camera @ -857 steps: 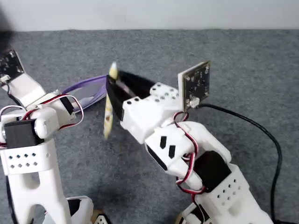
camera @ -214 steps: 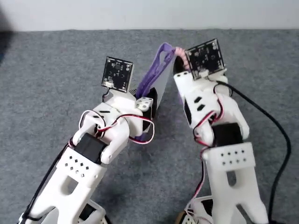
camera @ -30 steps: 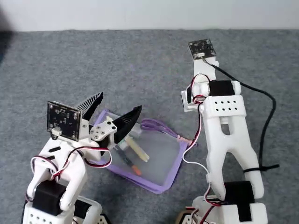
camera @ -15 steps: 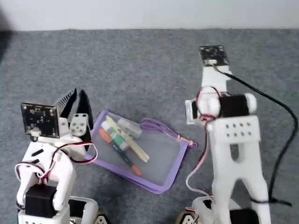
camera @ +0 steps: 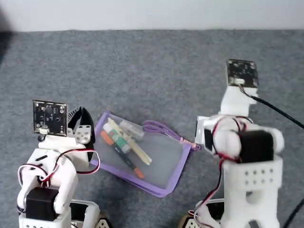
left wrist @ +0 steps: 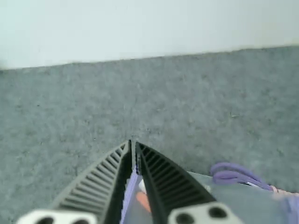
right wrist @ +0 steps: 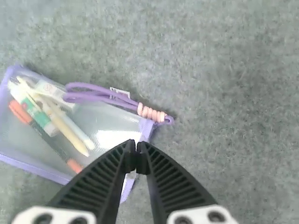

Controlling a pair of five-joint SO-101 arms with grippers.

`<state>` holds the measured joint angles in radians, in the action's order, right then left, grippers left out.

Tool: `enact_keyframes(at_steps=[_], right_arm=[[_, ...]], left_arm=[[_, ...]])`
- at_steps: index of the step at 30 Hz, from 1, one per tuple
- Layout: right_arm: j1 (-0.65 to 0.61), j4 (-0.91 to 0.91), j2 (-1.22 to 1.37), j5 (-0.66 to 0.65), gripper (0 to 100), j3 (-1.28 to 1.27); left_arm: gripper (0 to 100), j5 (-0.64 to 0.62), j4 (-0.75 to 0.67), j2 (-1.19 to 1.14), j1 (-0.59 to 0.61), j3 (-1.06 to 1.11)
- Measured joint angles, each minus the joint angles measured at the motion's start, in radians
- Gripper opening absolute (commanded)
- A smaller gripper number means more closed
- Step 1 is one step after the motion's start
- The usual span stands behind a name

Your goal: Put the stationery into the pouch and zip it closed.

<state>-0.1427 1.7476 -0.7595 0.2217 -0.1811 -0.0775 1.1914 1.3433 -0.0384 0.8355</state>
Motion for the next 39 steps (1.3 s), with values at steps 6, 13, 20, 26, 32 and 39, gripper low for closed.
enact_keyframes(at_steps=[6,13,20,26,32,39], right_arm=[[0.003,-0.037,-0.265,0.018,0.8,-0.222],[0.002,-0.296,-0.595,0.018,0.8,-0.629],[0.002,-0.379,-0.839,-0.052,0.8,-0.950],[0.009,-0.446,-1.033,-0.192,0.8,-1.191],[0.104,-0.509,-1.042,-0.250,0.8,-1.415],[0.118,-0.509,-1.045,-0.255,0.9,-1.473]], left_arm=[[1,0.000,0.005,0.204,0.002,0.087],[1,0.048,0.005,0.411,0.000,0.333],[1,0.081,-0.006,0.460,0.000,0.539],[1,0.080,-0.051,0.462,0.000,0.703],[2,0.080,-0.051,0.462,0.000,0.801],[2,0.066,-0.051,0.462,0.000,0.858]])
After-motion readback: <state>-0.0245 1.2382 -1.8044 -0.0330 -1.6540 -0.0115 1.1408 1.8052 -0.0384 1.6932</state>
